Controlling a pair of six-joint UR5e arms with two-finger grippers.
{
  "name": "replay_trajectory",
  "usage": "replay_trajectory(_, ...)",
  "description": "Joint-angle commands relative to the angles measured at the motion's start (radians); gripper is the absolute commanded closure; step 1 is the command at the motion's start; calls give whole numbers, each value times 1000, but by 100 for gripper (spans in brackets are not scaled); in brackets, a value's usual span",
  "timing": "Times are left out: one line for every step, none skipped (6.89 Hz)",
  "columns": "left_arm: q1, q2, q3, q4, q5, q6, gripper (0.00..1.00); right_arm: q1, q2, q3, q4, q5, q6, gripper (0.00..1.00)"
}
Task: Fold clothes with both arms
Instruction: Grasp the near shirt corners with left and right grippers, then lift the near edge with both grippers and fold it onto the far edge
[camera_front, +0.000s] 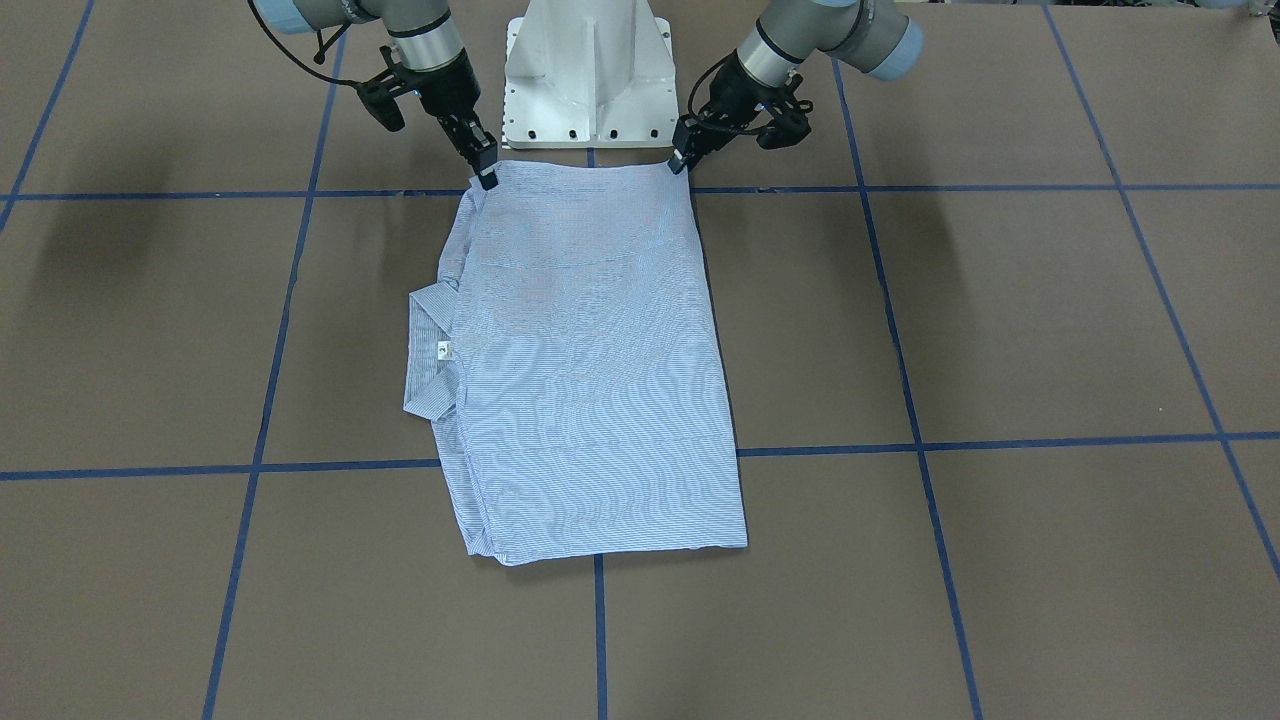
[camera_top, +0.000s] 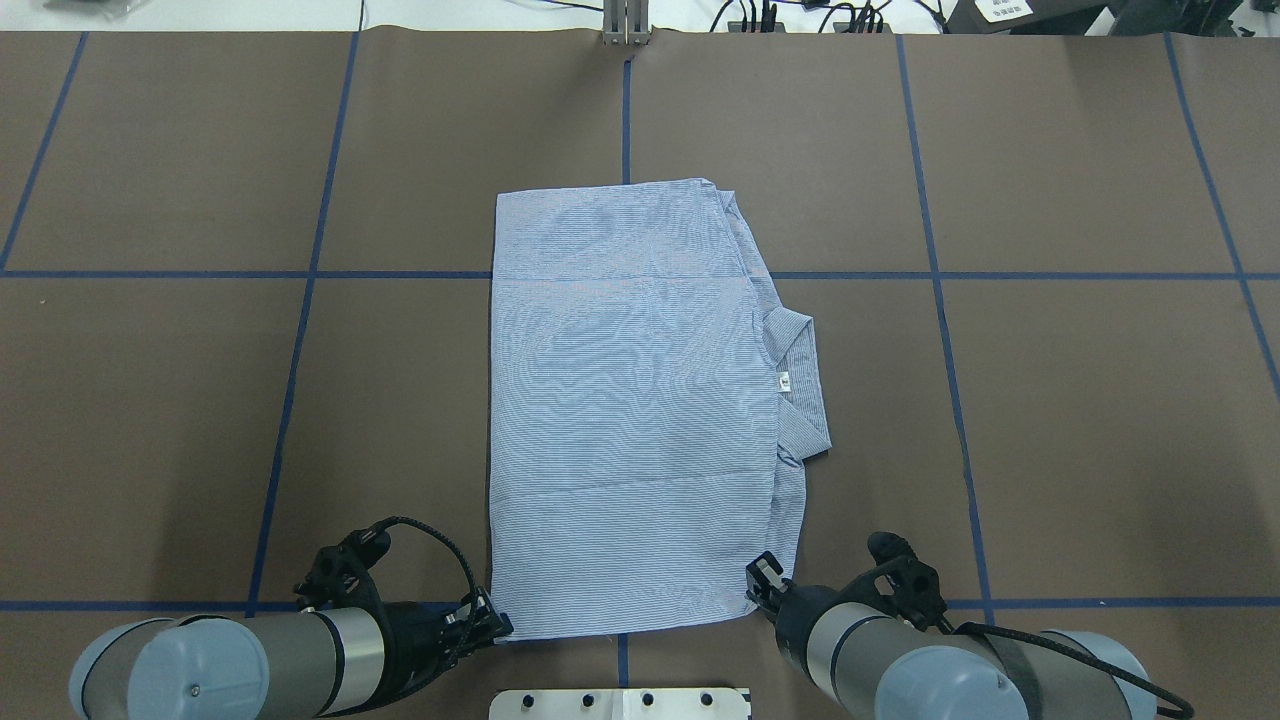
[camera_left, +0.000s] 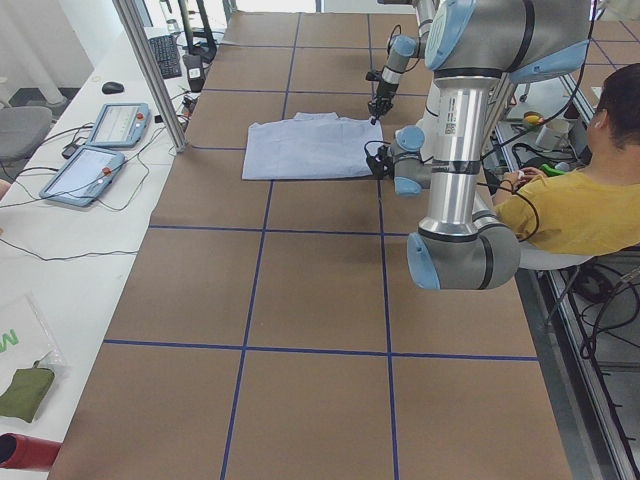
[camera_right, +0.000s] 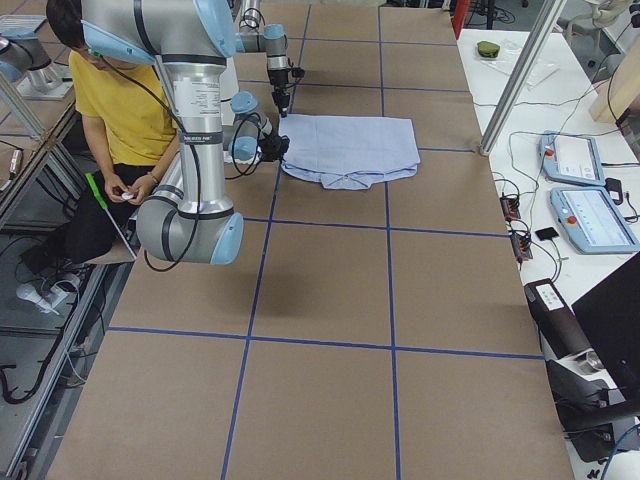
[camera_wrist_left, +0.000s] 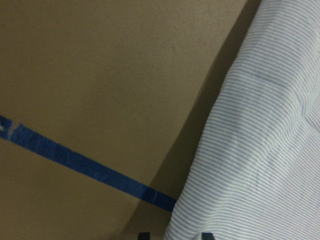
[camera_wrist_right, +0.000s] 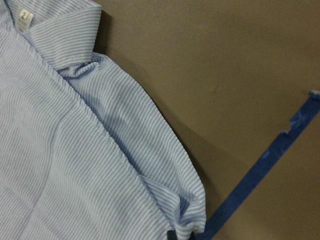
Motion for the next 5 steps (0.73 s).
replay_trajectory(11,3,-1,0,0,-6,100,0,2,2,0,-2,1,100)
replay_trajectory(4,2,-31,-2,-1,-6,100,6,-1,40,0,-3,1,100)
replay_trajectory(-8,5,-114,1,-6,-4,100,26,-18,126,-2,-6,1,100)
replay_trajectory(-57,-3,-160,3,-11,5,100,75,-12,165,-35,-27,1,100)
replay_trajectory(-172,-14,-161,3,-85,22,100,122,42,181,-163,-28,-1,100)
